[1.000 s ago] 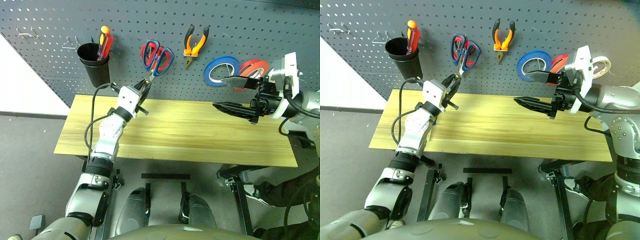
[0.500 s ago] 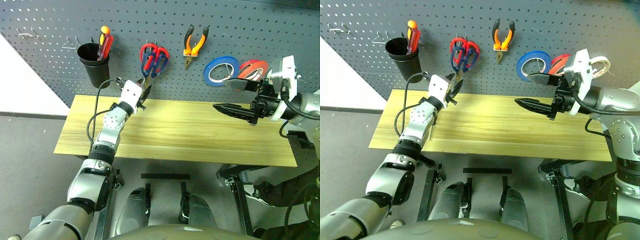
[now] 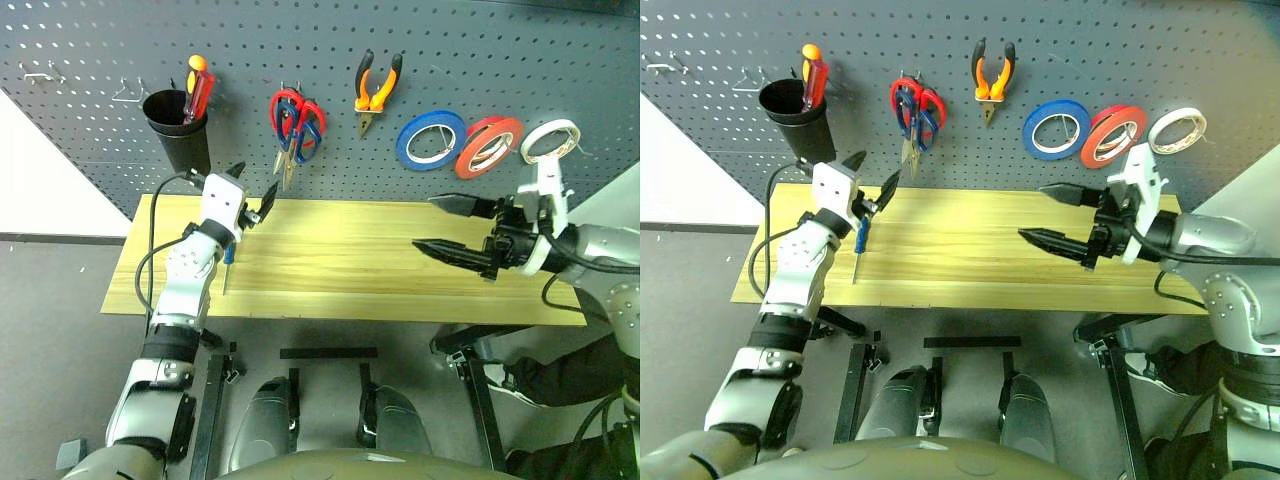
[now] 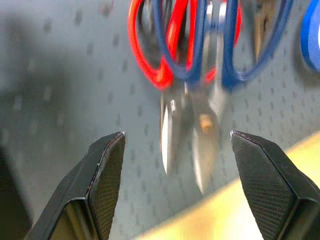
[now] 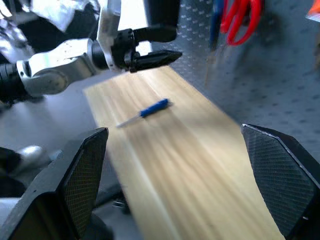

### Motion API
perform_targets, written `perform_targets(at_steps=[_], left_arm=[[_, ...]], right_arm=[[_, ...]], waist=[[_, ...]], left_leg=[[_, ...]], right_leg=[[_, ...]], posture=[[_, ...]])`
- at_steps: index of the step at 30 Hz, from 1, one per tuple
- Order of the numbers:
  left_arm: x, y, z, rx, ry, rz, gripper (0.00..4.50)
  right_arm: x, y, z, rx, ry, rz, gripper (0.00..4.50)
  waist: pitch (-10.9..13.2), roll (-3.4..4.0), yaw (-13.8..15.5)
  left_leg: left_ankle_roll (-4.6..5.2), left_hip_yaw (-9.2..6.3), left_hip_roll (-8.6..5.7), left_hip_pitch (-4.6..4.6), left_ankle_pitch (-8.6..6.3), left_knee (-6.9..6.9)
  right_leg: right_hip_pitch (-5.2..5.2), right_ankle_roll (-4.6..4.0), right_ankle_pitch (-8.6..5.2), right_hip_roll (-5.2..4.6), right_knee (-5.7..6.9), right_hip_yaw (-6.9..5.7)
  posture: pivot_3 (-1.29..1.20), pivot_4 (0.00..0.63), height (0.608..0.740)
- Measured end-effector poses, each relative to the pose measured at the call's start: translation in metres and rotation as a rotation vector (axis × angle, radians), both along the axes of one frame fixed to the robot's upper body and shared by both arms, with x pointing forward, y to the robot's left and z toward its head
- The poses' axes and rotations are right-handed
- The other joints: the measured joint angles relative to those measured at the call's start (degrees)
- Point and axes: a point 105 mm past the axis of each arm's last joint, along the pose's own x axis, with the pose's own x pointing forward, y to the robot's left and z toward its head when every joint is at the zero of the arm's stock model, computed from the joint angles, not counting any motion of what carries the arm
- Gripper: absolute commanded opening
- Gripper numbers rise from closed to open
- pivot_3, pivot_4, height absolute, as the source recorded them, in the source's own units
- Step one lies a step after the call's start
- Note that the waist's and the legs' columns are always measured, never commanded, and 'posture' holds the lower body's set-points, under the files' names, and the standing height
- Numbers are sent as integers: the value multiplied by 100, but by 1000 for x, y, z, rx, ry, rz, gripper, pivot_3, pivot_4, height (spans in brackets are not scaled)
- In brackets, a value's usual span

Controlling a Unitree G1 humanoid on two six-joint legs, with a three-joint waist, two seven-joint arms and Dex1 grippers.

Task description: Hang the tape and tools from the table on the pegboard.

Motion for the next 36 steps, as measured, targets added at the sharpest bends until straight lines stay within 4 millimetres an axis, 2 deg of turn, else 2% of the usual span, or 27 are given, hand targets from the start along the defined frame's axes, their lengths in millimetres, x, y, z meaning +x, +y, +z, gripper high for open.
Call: perform_targets(at_steps=[3,7,10,14,18,22,29,36], left_arm=[[1,19,-27,91,194,102,3512],[5,25,-50,81,353,185,3512],[12,27,-60,85,456,224,3512],[19,42,-69,94,570,310,3512],[27,49,-61,86,603,350,3512],[25,54,-58,82,675,373,3512],[15,62,-66,90,794,415,3512],[26,61,-56,83,780,419,3512]], right_arm=[[-2,14,-12,-9,25,51,4500],[7,32,-15,7,28,99,4500],[19,36,-18,-12,39,100,4500],[32,38,-31,-25,85,94,4500],[39,37,-31,-44,90,92,4500],[39,39,-26,-52,92,114,4500],[43,37,-29,-87,105,119,4500],[52,47,-27,-98,34,126,4500]], waist=[[-1,-1,11],[-1,-1,16],[-1,-2,23],[16,-4,4],[110,-10,8],[277,1,8],[573,7,8],[757,9,15]], left_leg=[[0,-1,-2,1,0,4],[0,-5,-3,1,0,4],[0,-8,-1,1,0,2],[0,-7,0,0,0,-4],[-1,-14,3,2,1,-4],[-1,-23,3,2,0,-4],[-1,-21,3,2,0,-7],[-1,-13,1,-9,0,-13]], right_leg=[[2,1,-1,0,4,5],[1,1,-1,2,5,7],[1,1,-2,7,6,7],[-6,1,-2,7,6,8],[-8,0,-3,7,9,11],[-12,0,-3,6,13,18],[-21,0,-3,7,20,23],[-39,0,-3,4,22,24]], posture=[[173,176,711],[184,205,711],[185,235,711],[190,287,711],[191,341,711],[196,381,711],[212,423,711],[206,439,711]])
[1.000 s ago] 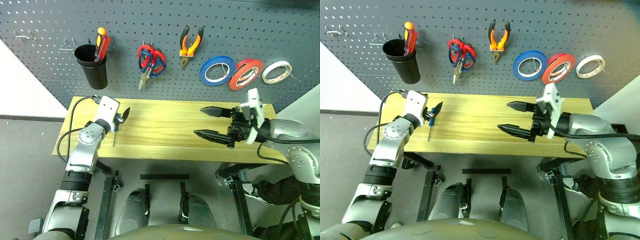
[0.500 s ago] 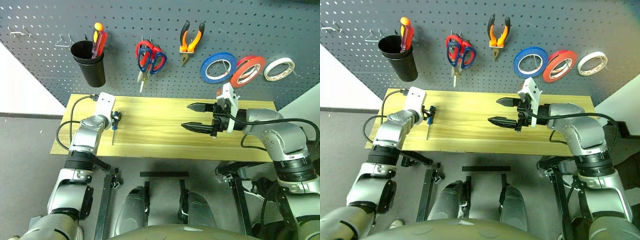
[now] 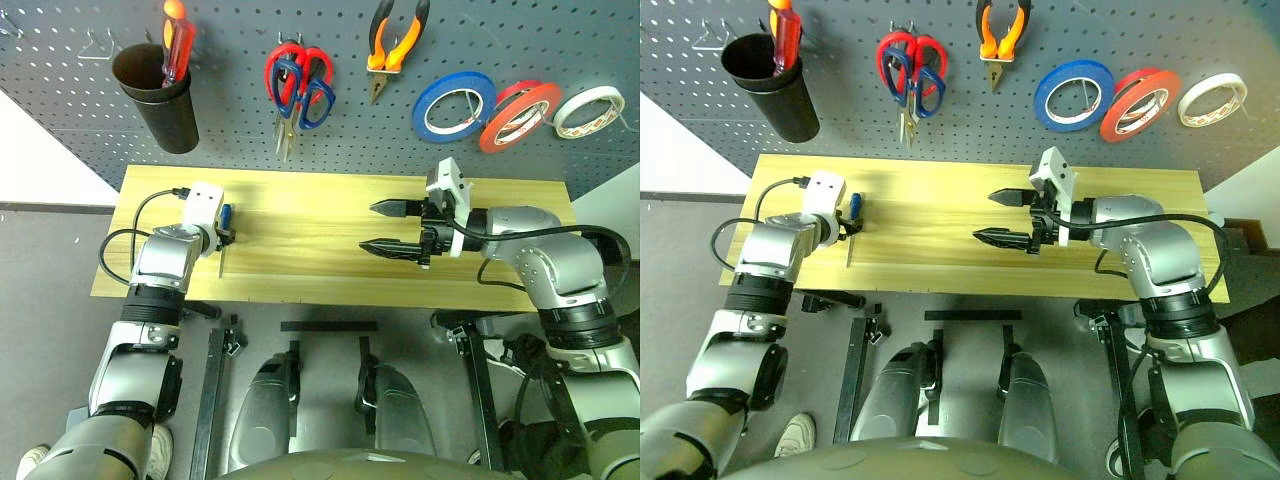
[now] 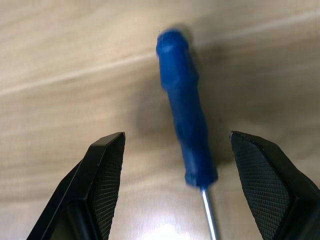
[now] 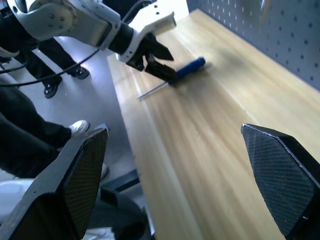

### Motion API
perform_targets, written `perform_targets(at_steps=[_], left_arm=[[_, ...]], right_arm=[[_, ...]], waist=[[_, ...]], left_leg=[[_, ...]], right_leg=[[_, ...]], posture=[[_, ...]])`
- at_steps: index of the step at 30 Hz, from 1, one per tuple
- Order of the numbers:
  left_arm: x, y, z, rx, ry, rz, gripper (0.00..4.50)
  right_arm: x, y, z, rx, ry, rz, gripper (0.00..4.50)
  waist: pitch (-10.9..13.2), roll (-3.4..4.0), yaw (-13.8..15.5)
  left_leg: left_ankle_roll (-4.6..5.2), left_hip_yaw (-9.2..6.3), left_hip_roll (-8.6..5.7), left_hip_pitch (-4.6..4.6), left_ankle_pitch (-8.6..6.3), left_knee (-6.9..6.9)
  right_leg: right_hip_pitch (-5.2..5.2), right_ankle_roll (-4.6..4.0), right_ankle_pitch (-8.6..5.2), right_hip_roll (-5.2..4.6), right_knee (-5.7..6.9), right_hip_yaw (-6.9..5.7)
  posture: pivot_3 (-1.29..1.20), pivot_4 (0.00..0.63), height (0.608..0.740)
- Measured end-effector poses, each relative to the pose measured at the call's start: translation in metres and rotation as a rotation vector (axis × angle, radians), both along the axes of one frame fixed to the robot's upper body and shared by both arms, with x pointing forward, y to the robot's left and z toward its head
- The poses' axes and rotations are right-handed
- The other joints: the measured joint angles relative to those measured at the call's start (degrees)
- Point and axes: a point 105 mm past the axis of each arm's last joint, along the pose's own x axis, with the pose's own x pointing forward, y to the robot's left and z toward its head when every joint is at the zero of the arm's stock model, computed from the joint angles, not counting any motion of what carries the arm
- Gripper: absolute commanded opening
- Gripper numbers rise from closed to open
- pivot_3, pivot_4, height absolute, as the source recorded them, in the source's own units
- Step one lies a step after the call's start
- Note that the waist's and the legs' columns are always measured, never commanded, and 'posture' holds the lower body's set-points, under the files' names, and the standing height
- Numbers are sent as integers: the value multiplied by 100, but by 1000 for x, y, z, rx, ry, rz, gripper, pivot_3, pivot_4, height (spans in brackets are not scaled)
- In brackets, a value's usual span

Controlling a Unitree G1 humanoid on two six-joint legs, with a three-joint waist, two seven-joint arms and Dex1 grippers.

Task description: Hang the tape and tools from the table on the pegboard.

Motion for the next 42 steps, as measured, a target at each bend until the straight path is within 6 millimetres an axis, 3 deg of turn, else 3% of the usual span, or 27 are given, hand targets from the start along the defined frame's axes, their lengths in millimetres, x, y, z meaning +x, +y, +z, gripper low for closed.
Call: perform_targets(at_steps=[9,12,19,27,34,38,42], left_arm=[[2,-4,-5,-25,39,10,3512],[2,-4,-5,-28,42,14,2923],[0,-2,-7,-27,41,22,527],[-5,-3,-8,9,19,-49,456],[-29,-40,7,-37,-260,-399,456],[-36,-66,38,-133,-490,-478,456],[-39,-67,74,-175,-709,-497,456]], right_arm=[[3,8,-7,-49,-20,21,4500],[5,7,-7,-55,-32,28,4500],[9,5,-4,-65,-56,29,4500],[10,4,-2,-62,-66,36,4500],[0,-13,23,4,-118,20,4500],[-12,-17,33,64,-120,26,4500],[-22,-22,51,117,-156,21,4500]], waist=[[48,9,-8],[49,10,-14],[51,11,-15],[50,10,-11],[20,7,46],[-28,1,181],[-170,-8,203]], left_leg=[[-1,8,0,-1,0,-5],[-1,9,0,0,0,-5],[-2,12,1,0,1,-8],[-4,25,1,-2,1,-11],[-8,23,2,-12,2,-13],[-8,25,2,-16,2,-10],[-8,29,-2,-22,1,-14]], right_leg=[[-4,2,-1,-1,1,1],[-4,2,-1,-1,1,1],[-6,2,-1,-1,1,2],[-6,2,-1,-1,-4,2],[-7,2,-1,-5,-13,-4],[-5,1,0,-5,-17,-4],[-6,2,1,-4,-26,-7]], posture=[[194,434,711],[192,433,711],[194,420,711],[200,338,711],[212,248,711],[211,209,711],[191,172,711]])
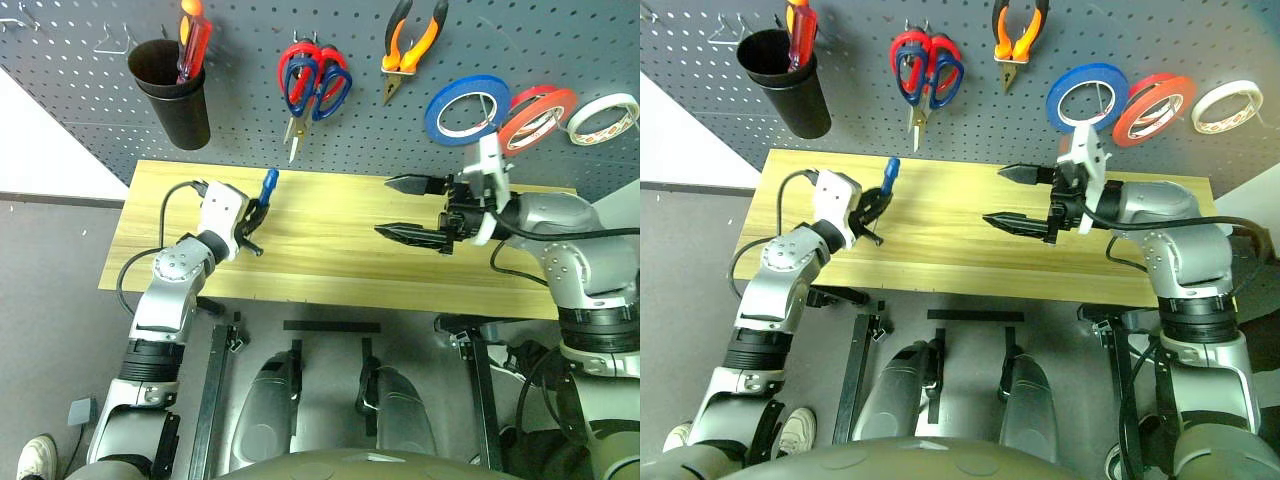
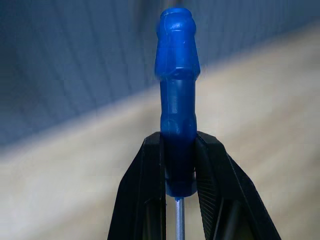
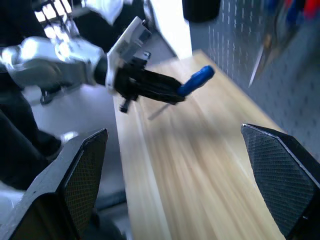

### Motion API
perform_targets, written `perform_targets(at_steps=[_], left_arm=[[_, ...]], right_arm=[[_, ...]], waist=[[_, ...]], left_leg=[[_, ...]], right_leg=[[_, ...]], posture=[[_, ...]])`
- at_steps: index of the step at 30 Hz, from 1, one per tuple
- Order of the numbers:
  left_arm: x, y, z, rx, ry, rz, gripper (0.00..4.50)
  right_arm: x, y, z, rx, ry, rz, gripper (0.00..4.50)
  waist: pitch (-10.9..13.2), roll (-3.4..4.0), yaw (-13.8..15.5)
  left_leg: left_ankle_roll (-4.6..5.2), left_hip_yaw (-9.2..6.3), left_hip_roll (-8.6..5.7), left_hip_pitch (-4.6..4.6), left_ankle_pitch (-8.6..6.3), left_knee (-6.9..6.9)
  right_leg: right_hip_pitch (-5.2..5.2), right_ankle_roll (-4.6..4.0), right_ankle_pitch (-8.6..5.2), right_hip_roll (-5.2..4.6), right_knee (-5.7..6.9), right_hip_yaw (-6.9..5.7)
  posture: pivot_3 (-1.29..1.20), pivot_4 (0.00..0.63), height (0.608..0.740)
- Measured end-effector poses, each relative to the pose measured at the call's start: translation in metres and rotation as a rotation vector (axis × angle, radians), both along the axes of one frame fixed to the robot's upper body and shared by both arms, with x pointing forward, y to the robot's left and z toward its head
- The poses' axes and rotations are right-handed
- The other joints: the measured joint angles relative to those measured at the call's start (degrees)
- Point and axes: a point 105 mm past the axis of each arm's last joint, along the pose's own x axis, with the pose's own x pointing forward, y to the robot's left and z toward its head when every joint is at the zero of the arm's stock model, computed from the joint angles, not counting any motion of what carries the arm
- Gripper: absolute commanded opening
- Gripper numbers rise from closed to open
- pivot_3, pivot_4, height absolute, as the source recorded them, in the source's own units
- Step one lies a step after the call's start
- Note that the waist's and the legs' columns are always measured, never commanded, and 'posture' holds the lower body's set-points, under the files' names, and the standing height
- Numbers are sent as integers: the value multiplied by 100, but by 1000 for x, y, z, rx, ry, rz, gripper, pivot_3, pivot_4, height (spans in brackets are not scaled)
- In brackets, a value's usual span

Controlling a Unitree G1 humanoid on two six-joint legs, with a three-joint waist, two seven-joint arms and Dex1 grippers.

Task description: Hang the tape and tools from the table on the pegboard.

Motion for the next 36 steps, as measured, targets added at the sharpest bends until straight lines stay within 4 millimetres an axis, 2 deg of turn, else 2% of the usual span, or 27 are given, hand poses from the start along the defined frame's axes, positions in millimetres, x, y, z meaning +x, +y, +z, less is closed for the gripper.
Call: perform_targets(at_steps=[7,11,14,16,22,27,31,36], left_arm=[[-9,-3,68,-128,-287,-31,456],[-19,-2,98,-197,-428,-30,456],[-21,7,114,-246,-495,24,456],[-22,11,120,-261,-522,47,456],[-17,20,134,-301,-560,110,456],[-13,29,151,-354,-583,172,456],[-1,32,150,-347,-544,191,456],[3,33,161,-349,-554,204,456]], right_arm=[[-12,0,17,65,3,27,4500],[-13,2,35,73,-48,40,4500],[-12,2,45,84,-74,49,4500],[-12,3,49,90,-83,55,4500],[-4,7,79,185,-153,39,4500],[-1,6,79,200,-154,26,4500],[0,6,80,202,-160,22,4500],[0,6,80,202,-160,19,4500]], waist=[[-286,-2,42],[-456,-7,48],[-588,-8,60],[-647,-10,64],[-760,-21,81],[-782,-27,95],[-838,-30,89],[-851,-29,80]], left_leg=[[1,4,0,9,0,0],[1,3,1,10,0,-1],[1,1,4,16,0,-1],[1,1,5,19,0,-1],[1,-2,14,20,0,-1],[1,-3,14,18,0,0],[1,-4,17,18,0,-2],[1,-4,17,19,0,0]], right_leg=[[13,0,0,4,-8,-2],[15,0,1,9,-12,-2],[27,-1,1,17,-23,-3],[33,-2,2,19,-33,-2],[39,-9,9,33,-46,-3],[42,-8,10,34,-51,-4],[42,-8,10,39,-53,-6],[43,-9,10,39,-53,-5]], posture=[[184,120,711],[198,94,711],[202,86,711],[202,83,711],[201,78,711],[196,75,711],[193,76,711],[188,84,711]])
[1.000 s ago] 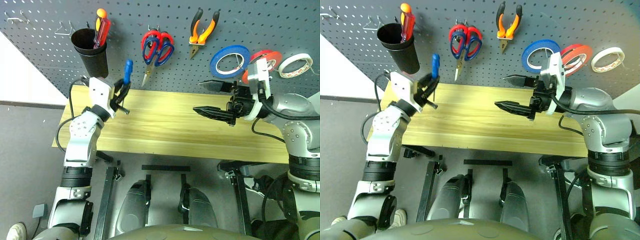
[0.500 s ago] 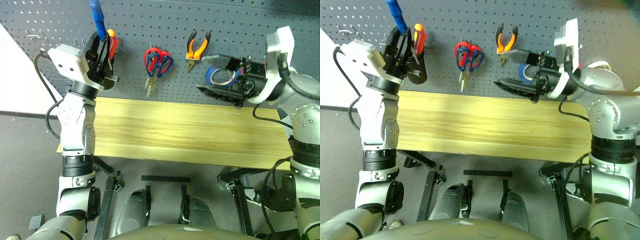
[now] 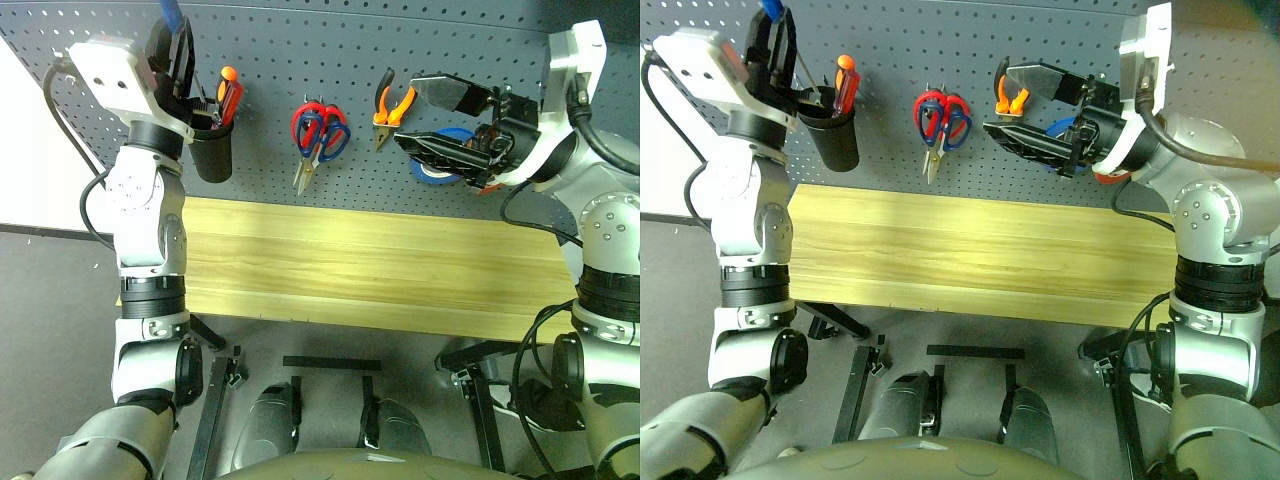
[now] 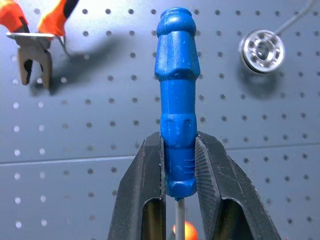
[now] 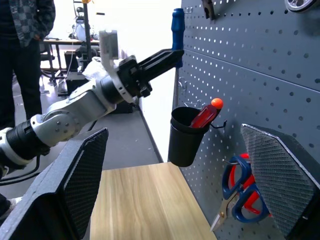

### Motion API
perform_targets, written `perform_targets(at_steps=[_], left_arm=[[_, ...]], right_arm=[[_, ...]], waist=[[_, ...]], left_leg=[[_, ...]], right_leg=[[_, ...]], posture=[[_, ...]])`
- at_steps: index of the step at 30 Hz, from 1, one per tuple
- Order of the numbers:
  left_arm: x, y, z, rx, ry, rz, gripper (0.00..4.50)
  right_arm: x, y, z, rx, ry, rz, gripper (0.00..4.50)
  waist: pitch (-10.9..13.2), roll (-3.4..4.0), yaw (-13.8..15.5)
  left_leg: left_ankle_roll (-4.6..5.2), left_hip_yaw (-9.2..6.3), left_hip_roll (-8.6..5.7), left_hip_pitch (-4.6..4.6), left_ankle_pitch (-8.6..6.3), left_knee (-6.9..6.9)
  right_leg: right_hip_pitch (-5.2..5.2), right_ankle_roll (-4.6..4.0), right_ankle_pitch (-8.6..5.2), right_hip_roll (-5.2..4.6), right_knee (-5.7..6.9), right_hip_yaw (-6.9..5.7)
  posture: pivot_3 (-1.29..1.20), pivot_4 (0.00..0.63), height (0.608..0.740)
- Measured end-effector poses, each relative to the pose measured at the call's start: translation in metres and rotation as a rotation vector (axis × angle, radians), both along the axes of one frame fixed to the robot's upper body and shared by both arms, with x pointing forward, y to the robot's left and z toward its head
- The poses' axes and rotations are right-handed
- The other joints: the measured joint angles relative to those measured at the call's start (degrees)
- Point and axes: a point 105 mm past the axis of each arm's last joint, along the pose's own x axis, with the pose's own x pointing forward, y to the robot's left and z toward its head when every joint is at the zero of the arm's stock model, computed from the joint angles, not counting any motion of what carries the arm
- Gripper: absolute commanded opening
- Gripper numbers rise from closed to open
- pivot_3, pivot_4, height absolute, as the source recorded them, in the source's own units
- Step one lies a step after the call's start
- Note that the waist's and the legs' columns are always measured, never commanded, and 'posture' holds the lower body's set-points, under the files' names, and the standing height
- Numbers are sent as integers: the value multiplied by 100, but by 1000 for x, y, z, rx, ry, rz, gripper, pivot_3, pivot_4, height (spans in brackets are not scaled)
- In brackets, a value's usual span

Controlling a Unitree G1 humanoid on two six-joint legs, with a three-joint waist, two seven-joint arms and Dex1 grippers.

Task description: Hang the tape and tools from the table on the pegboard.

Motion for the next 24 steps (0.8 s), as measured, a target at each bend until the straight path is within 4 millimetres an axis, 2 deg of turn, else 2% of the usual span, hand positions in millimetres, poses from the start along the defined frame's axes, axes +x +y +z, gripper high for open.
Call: perform_targets(at_steps=[7,13,17,22,24], left_arm=[[25,7,-23,60,125,71,456],[39,13,-36,118,195,121,456],[46,17,-47,134,244,161,1806],[42,16,-42,141,199,164,3401],[36,11,-33,157,137,149,3401]], right_arm=[[1,-4,-2,-11,7,-26,4500],[3,-8,-11,-16,33,-52,4500],[1,-10,-12,-29,29,-69,4500],[-1,-16,-10,-29,23,-99,4500],[-2,-19,-13,-29,30,-110,4500]], waist=[[-8,2,-14],[-8,2,-32],[-8,2,-57],[-8,2,-114],[-8,2,-146]], left_leg=[[0,0,0,1,0,0],[0,1,0,1,0,0],[0,0,0,0,0,0],[0,-1,0,0,0,3],[0,-1,0,0,0,2]], right_leg=[[0,0,0,0,0,0],[0,0,0,0,1,0],[0,0,0,0,0,0],[1,0,0,-1,1,0],[1,0,0,-2,1,0]], posture=[[173,96,711],[155,106,711],[144,112,711],[142,116,711],[144,117,711]])
